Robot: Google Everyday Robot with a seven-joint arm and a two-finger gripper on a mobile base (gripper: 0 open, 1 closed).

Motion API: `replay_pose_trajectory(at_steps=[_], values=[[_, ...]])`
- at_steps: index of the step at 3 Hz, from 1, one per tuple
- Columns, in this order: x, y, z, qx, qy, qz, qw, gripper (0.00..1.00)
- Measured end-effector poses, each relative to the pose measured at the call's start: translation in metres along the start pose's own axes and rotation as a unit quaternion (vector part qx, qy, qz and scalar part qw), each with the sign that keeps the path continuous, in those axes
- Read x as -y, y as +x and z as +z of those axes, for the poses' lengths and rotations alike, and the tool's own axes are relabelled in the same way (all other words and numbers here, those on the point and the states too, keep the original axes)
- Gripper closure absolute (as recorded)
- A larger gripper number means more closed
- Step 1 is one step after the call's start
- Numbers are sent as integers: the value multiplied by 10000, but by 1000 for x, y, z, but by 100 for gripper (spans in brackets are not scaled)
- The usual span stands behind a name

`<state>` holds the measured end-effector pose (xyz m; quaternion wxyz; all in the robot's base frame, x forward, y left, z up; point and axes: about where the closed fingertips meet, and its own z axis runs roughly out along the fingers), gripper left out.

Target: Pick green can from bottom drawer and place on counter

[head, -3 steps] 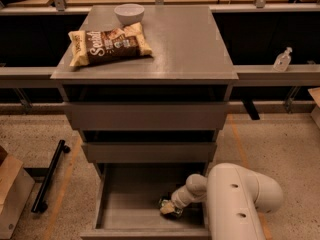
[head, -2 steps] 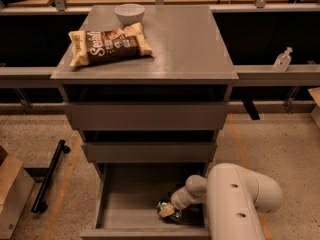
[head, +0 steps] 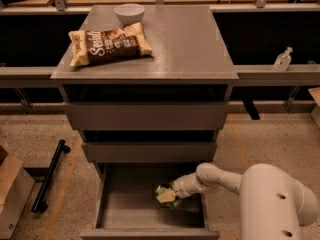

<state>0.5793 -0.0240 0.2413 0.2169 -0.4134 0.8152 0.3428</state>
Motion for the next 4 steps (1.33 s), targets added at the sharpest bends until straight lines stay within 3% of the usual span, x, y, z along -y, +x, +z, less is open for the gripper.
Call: replay_pose_trajectory(at_steps=[1, 2, 3, 4], values=[[-24, -29, -25, 261, -517, -80, 9983, 100], [-54, -55, -59, 535, -1111, -263, 9920, 100], [-81, -74, -105, 711, -1429, -400, 9864, 100], [-101, -96, -165, 810, -1240, -588, 9872, 100]])
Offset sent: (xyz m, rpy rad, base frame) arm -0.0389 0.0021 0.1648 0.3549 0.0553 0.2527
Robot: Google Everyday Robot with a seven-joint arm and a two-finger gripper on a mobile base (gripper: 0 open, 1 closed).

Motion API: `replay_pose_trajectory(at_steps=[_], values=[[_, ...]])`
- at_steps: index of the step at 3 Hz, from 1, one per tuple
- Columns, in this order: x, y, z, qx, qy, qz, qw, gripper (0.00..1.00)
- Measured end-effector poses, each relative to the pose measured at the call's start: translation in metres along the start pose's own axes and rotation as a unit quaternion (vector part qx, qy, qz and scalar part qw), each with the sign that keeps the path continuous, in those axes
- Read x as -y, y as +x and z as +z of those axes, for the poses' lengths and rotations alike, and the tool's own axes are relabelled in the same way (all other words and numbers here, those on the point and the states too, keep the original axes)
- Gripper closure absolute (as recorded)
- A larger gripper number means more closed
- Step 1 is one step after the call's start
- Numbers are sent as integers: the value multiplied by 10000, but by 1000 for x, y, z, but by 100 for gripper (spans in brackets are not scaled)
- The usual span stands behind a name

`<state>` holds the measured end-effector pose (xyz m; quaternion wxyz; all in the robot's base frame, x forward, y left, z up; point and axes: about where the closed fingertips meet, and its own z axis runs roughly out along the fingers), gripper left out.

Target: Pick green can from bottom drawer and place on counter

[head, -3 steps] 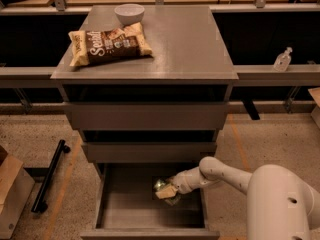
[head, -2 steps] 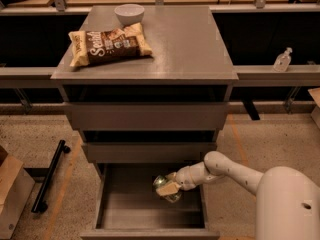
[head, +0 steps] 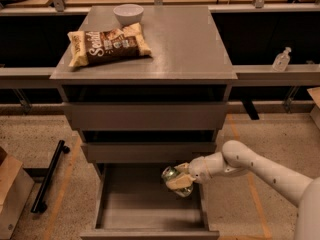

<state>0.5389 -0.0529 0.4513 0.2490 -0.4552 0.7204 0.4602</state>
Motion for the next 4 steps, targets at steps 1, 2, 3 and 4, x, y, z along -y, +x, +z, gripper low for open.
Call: replay_pose_trajectory(at_steps=[1, 2, 3, 4], values=[[-25, -42, -51, -98, 478, -316, 9983, 100], [-54, -123, -117, -544, 1283, -1031, 9849, 100], [-54, -123, -117, -544, 1282, -1031, 9849, 100], [-70, -133, -125, -335, 1360, -1257, 9821, 100]])
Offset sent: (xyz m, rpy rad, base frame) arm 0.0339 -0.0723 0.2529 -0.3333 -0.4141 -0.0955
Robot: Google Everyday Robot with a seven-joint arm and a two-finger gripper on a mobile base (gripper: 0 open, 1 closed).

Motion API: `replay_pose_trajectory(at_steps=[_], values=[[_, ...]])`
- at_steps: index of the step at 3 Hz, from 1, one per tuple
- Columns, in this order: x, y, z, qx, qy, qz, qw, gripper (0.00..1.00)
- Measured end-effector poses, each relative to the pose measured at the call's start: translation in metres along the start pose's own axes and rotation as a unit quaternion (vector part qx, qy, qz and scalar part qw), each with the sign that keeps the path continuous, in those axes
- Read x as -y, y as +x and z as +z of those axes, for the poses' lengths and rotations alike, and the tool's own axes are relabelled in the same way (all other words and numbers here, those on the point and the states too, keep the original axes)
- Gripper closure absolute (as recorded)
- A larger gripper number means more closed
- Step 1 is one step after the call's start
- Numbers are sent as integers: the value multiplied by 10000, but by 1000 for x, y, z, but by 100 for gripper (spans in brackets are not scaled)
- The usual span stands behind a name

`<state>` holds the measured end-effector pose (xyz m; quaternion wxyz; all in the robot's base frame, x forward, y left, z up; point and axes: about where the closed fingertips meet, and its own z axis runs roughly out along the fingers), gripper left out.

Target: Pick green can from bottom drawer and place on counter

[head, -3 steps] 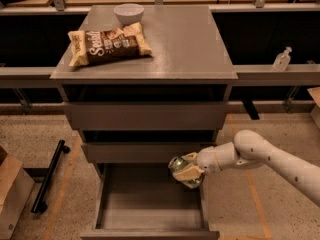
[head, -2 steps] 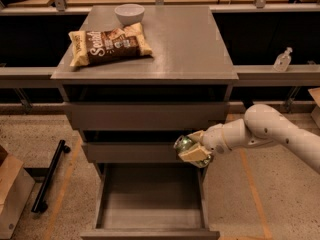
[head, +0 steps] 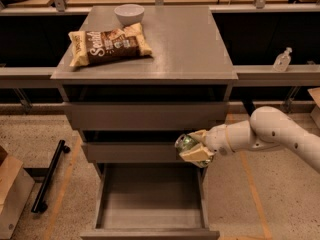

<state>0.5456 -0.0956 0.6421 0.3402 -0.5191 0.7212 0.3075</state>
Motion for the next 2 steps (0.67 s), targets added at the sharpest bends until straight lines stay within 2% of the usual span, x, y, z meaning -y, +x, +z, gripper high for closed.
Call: replay_pose_trajectory(at_steps=[1, 2], values=[[-29, -45, -35, 382, 98, -573, 9976, 100], [-61, -117, -78, 631, 203, -1431, 9875, 100]])
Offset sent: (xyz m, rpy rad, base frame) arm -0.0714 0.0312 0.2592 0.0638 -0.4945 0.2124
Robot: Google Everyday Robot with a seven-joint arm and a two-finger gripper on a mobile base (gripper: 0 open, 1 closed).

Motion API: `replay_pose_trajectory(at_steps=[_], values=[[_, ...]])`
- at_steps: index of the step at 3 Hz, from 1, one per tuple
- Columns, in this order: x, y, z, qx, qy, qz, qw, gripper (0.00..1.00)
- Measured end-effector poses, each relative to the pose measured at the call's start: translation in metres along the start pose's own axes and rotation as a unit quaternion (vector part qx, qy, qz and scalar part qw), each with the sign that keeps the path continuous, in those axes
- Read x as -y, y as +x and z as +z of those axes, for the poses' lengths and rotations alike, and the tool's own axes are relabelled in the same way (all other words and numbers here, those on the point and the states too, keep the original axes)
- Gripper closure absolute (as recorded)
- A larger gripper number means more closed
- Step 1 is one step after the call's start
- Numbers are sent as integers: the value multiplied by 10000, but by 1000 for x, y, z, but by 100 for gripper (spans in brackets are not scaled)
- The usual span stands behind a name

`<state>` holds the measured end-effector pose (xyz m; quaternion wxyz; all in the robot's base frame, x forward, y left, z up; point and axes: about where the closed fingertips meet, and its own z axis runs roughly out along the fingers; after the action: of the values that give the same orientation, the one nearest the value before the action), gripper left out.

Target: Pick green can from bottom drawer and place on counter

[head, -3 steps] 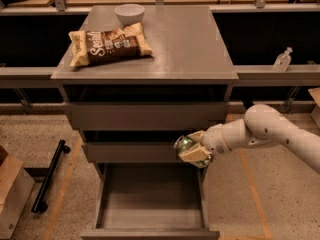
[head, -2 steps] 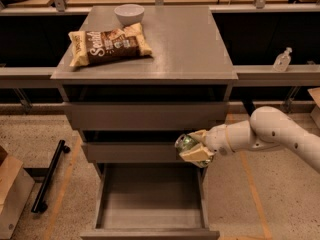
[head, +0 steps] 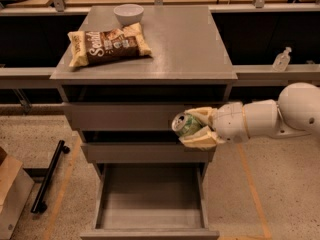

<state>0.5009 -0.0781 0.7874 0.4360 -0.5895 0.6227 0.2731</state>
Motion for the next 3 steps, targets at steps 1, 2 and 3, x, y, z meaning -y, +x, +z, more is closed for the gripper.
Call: replay_pose_trajectory(at_steps=[1, 2, 3], values=[[-8, -92, -34, 161, 240, -918, 9954, 100], [-11, -113, -38, 150, 279, -1123, 9932, 100], [-11, -109, -34, 25, 196, -1078, 9940, 100]])
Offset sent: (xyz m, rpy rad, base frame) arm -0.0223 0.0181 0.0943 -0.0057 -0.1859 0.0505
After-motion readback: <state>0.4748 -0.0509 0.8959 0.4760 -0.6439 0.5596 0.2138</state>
